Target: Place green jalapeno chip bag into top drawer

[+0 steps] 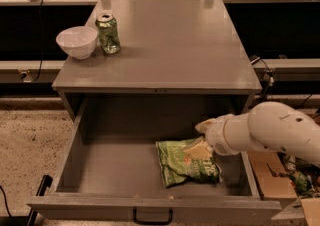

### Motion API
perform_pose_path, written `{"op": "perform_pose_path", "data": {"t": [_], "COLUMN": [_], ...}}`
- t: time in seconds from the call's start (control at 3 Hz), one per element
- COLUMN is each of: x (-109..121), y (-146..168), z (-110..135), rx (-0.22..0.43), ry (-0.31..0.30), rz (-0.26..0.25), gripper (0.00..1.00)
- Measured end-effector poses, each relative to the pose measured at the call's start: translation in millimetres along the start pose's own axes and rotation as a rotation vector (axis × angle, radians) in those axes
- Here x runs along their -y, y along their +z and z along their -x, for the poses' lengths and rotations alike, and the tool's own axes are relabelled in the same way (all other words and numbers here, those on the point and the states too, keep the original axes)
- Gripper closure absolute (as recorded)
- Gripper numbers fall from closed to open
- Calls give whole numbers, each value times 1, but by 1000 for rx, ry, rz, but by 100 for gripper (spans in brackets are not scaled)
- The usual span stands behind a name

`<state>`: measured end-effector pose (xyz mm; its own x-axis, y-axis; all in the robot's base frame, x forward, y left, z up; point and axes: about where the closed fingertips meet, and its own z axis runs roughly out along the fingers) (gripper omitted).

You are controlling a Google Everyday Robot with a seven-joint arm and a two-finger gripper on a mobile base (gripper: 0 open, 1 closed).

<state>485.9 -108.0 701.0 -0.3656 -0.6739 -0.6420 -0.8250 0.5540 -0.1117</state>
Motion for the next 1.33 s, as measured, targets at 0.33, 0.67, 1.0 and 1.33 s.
{"op": "perform_pose_path", "data": {"t": [0.33,0.67,1.0,1.33], "x": [-5,-5,-7,-3], "y": [5,5,-1,-32], "z": [1,1,5,20], "rx": [-9,-9,12,136], "ry": [-22,-22,-77,-117], "rz": [10,10,44,131], "gripper": [0,0,0,0]}}
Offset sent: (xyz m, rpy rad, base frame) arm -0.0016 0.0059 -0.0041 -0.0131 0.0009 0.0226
